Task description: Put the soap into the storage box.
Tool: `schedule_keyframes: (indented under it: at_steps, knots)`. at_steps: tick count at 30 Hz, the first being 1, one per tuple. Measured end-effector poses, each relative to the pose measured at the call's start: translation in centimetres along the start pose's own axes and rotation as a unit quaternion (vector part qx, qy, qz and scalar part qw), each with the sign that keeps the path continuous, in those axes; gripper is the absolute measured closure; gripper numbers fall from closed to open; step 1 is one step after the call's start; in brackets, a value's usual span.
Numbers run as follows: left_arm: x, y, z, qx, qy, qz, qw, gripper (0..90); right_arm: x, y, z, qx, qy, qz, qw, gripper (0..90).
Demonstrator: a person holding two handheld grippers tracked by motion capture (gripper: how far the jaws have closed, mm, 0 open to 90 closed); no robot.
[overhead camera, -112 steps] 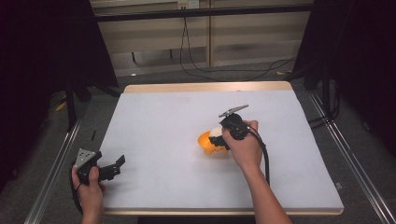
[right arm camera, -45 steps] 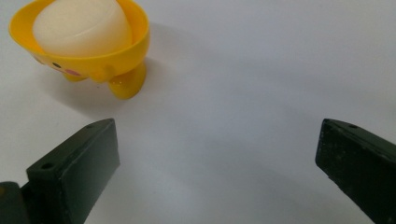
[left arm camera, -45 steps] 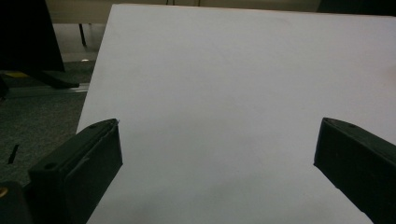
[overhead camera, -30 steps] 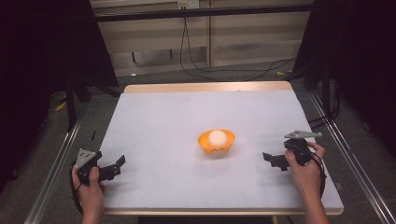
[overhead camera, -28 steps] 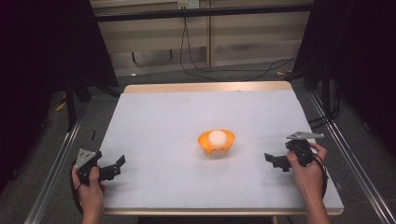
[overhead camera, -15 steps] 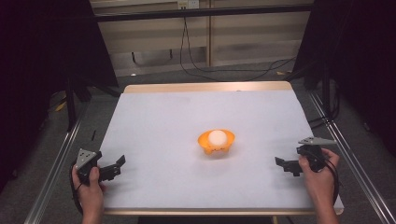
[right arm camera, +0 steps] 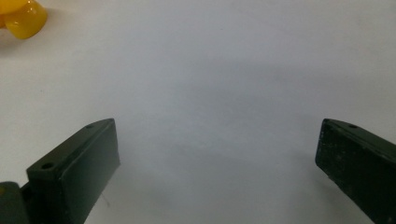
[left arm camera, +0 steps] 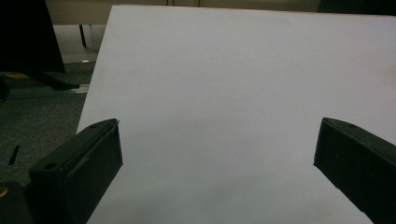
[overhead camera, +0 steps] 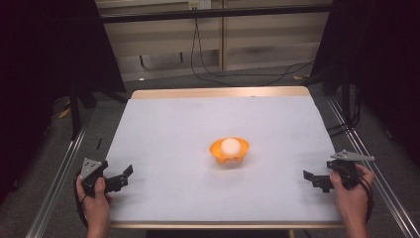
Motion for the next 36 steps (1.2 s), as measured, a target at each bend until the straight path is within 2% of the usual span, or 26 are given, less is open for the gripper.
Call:
schedule_keyframes:
  at_steps: [15,22,27,36]
  knots:
    - [0.0,0.0,0.0,0.000,0.001,0.001,1.0000,1.0,1.6,-1.9,-2.0,-0.021,-0.011,-0.015,0.9996,0.0]
    - [0.0,0.0,0.0,-0.001,0.002,0.000,1.0000,0.9,1.9,-2.3,-2.0,-0.021,-0.011,-0.026,0.9994,0.0]
    - [0.0,0.0,-0.1,-0.002,0.000,-0.002,1.0000,1.0,1.9,-2.7,-2.0,-0.021,-0.007,-0.043,0.9988,0.0]
    - [0.0,0.0,-0.1,0.001,0.000,-0.002,1.0000,1.0,1.7,-3.0,-1.9,-0.024,-0.004,-0.043,0.9988,0.0]
Point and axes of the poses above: each handheld gripper's, and its own axes: x roughly backward along the jaws, y roughly out of its top, z roughly to its left, the point moved 7 cm from there along -x, roughly forward along the jaws, and after that the axes turned 15 degrees about z, right-handed, at the moved point
